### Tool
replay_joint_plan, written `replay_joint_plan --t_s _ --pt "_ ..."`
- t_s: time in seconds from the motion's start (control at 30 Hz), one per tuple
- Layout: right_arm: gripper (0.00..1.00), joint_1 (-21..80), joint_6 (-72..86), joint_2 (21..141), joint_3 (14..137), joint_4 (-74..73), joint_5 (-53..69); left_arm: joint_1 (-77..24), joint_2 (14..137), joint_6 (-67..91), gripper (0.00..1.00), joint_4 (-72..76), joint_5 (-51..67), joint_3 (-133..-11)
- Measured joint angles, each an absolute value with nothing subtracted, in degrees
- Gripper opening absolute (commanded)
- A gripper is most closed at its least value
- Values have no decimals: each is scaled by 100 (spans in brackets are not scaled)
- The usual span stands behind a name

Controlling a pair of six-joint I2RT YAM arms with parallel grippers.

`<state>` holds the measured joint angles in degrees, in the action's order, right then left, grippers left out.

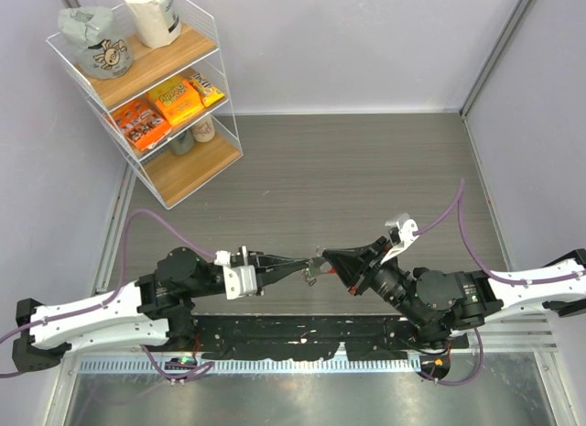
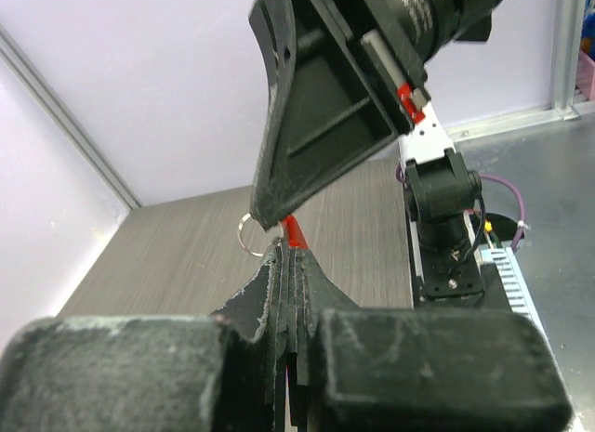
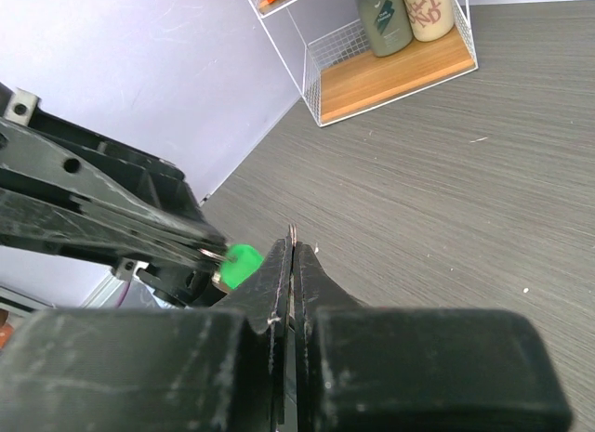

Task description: Put the keys on the keyring

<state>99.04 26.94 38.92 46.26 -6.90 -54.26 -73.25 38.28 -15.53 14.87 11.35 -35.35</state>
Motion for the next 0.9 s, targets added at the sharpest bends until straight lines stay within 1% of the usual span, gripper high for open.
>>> replay_joint_plan --t_s 0.33,0.73,0.9 --pt "6 9904 2692 3811 4569 -692 -5380 -7352 3632 -1712 0 1061 1122 -3900" --pt "6 9904 2685 3815 4567 -690 -5140 -7417 4316 -2287 0 1052 760 -3935" --pt "5 9904 2687 3741 4567 -690 -5140 -7507 4364 -2477 0 1133 661 -3935"
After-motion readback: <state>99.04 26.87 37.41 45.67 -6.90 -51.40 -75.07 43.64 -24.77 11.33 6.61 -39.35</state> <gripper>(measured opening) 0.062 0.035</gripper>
